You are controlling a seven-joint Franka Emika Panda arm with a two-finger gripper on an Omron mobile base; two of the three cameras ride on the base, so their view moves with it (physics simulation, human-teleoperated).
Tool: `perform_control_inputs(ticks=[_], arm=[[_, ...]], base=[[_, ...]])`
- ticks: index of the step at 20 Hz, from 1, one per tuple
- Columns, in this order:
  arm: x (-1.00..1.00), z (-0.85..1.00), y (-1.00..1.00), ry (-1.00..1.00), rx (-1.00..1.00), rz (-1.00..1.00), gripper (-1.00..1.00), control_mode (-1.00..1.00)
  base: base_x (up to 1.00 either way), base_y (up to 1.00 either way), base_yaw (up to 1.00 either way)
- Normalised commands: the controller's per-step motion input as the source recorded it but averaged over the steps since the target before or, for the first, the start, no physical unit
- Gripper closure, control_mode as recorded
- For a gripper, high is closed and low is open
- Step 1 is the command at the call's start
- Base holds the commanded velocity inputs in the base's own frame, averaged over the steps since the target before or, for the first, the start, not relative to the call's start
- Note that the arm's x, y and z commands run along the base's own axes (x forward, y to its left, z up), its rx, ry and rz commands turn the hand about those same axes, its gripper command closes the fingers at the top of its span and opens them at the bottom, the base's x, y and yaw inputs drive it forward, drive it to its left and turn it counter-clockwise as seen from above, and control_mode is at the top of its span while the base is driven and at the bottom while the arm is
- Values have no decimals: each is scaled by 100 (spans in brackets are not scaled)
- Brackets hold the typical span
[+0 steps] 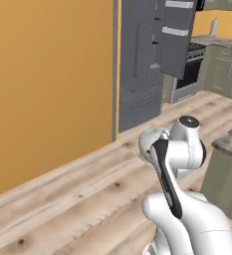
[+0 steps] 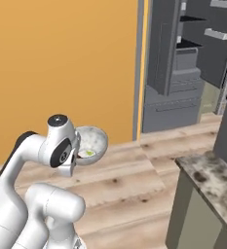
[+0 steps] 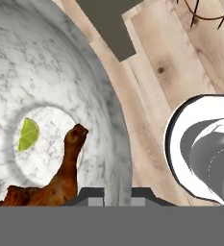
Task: Pick the chicken drumstick and lemon wedge from their plates and place them in the bowl. Then put the bowl in the fridge.
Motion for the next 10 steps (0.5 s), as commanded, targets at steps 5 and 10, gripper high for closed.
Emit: perform_control_inputs(ticks=[5, 10], arm=[[0, 0, 0, 0, 0, 0, 100, 100], [0, 0, 0, 0, 0, 0, 100, 100]], base=[[75, 34, -29], [65, 36, -40]])
